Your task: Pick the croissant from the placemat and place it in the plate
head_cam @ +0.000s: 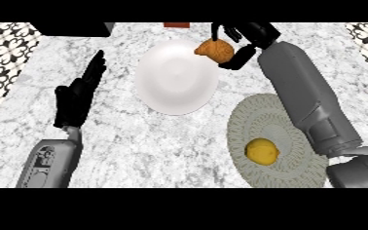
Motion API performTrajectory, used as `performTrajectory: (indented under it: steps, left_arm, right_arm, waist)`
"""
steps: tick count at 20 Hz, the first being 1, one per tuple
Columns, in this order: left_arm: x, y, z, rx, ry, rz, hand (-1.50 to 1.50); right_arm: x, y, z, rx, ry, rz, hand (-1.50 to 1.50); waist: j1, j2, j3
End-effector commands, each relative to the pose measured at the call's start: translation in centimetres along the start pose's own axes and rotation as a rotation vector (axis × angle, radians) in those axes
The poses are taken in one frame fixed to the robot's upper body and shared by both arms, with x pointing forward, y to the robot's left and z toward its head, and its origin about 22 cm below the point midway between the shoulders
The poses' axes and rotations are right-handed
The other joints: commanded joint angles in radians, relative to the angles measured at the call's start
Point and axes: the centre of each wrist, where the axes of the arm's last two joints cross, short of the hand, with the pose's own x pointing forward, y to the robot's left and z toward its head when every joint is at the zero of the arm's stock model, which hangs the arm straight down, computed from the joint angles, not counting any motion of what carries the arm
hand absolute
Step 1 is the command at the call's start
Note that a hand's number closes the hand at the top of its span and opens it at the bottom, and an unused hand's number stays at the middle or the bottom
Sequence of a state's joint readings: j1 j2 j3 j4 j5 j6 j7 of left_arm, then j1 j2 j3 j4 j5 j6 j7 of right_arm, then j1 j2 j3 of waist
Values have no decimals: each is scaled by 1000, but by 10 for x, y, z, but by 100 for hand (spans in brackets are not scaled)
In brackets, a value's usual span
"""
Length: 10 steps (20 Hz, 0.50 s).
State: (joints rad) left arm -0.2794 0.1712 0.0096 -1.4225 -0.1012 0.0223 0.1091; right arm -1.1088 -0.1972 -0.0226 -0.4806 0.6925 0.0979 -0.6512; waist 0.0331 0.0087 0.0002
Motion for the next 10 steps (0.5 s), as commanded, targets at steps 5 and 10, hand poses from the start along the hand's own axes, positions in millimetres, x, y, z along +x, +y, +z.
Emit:
performTrajectory:
  steps: [5,10]
  left_arm:
    - [6,-5,-14,26,11,-5,0]
    - [9,10,-8,-22,-21,0,0]
  right_arm:
    - [48,67,-53,107,-24,-21,150]
    - [41,89,-45,151,43,197,150]
  waist:
    - [-9,0,0]
    - [32,9,-1]
